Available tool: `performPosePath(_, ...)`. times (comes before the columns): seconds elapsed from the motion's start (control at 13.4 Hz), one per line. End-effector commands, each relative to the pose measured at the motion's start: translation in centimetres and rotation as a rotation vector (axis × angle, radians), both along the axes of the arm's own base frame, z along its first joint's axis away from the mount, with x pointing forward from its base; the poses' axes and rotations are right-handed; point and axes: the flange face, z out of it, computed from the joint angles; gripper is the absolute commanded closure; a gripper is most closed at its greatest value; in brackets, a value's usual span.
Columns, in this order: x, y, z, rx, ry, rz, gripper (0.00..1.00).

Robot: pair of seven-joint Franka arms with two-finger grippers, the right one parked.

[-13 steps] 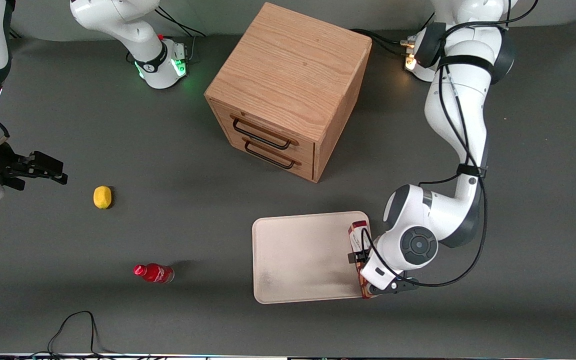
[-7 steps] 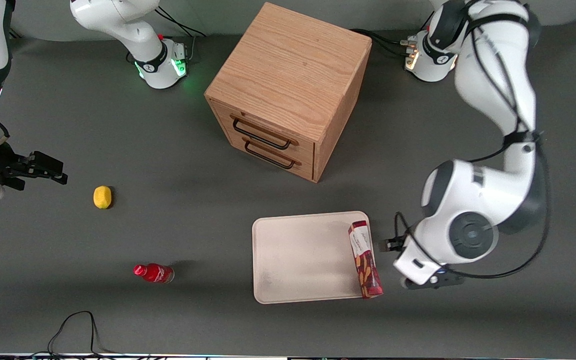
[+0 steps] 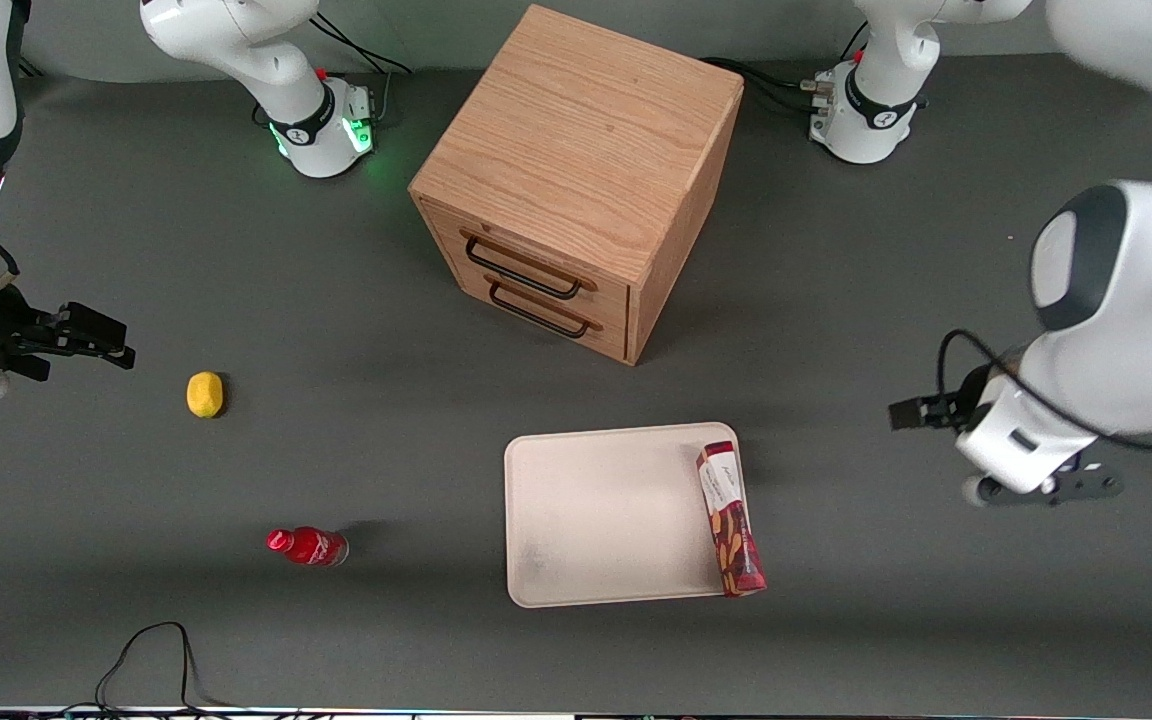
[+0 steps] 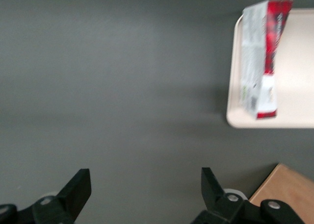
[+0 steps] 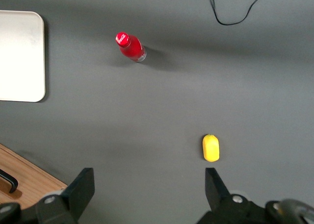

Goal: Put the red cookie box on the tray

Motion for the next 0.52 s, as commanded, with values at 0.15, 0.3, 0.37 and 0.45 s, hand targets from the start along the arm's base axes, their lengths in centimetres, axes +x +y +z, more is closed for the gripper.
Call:
performPosePath(0.15, -8.0, 5.0, 4.2, 0.013, 0.014, 0.002, 0.0)
performPosePath(0.3, -9.5, 7.2, 6.1, 0.025, 0.021, 0.003, 0.0)
performPosePath(0.37, -10.0, 8.3, 6.7, 0.024, 0.028, 0.019, 0.0)
performPosePath(0.45, -10.2, 9.1, 6.9, 0.024, 0.029, 0.031, 0.0)
